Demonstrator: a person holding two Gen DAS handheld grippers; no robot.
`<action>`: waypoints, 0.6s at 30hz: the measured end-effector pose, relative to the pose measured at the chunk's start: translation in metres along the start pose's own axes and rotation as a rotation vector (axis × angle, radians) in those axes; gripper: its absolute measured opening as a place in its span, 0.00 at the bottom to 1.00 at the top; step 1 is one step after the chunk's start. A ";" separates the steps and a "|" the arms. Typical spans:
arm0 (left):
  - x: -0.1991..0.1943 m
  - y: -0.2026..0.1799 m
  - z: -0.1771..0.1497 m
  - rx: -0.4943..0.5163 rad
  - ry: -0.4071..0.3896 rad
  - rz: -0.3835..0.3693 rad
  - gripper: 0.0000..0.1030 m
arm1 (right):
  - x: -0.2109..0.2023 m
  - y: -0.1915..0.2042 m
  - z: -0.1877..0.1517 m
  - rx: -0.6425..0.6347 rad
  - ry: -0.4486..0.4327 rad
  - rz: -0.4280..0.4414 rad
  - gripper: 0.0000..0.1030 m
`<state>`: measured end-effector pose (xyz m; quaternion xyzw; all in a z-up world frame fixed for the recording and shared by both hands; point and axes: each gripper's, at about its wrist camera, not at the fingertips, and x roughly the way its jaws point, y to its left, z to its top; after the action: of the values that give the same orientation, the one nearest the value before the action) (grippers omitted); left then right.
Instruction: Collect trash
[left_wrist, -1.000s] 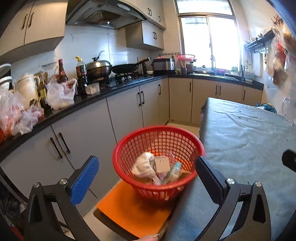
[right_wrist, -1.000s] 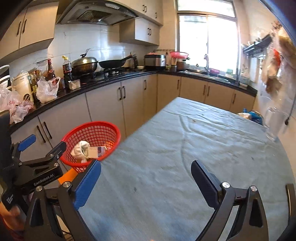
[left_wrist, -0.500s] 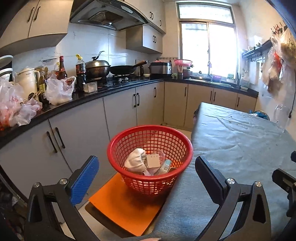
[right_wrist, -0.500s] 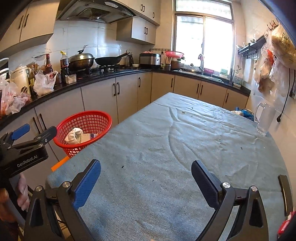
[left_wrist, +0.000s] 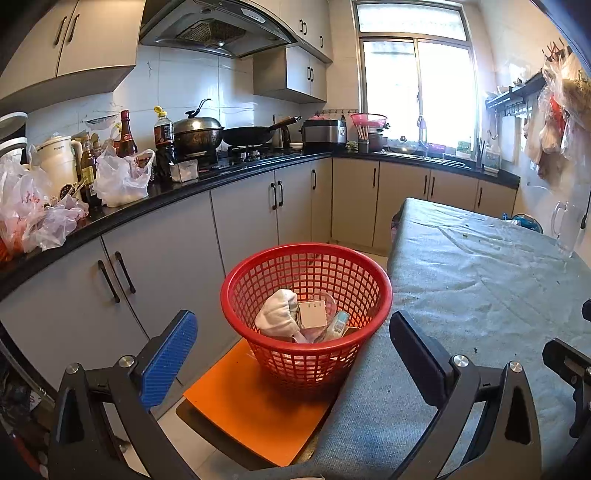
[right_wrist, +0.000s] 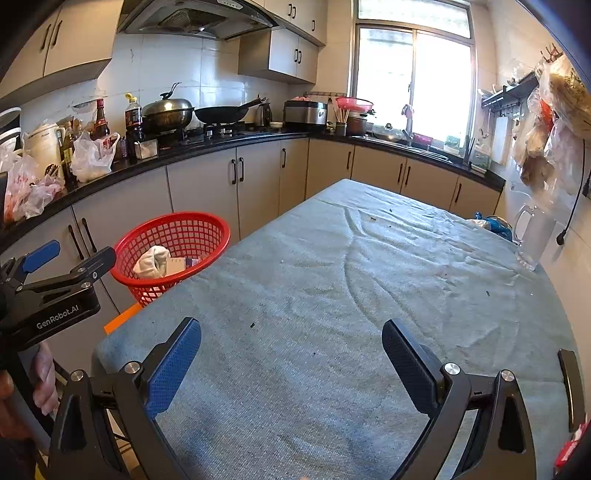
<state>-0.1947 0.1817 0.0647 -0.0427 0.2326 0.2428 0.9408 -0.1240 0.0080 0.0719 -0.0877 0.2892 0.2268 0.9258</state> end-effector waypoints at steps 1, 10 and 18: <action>0.000 0.000 0.000 0.001 0.001 0.002 1.00 | 0.000 0.000 0.000 -0.001 0.001 -0.001 0.97; 0.000 0.000 -0.001 -0.003 -0.002 -0.002 1.00 | 0.001 0.004 -0.001 -0.011 0.009 -0.008 0.97; 0.001 0.002 -0.002 -0.003 -0.002 0.005 1.00 | 0.003 0.007 -0.002 -0.021 0.015 -0.014 0.97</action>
<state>-0.1961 0.1833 0.0625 -0.0434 0.2315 0.2458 0.9403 -0.1267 0.0149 0.0683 -0.1013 0.2931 0.2229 0.9242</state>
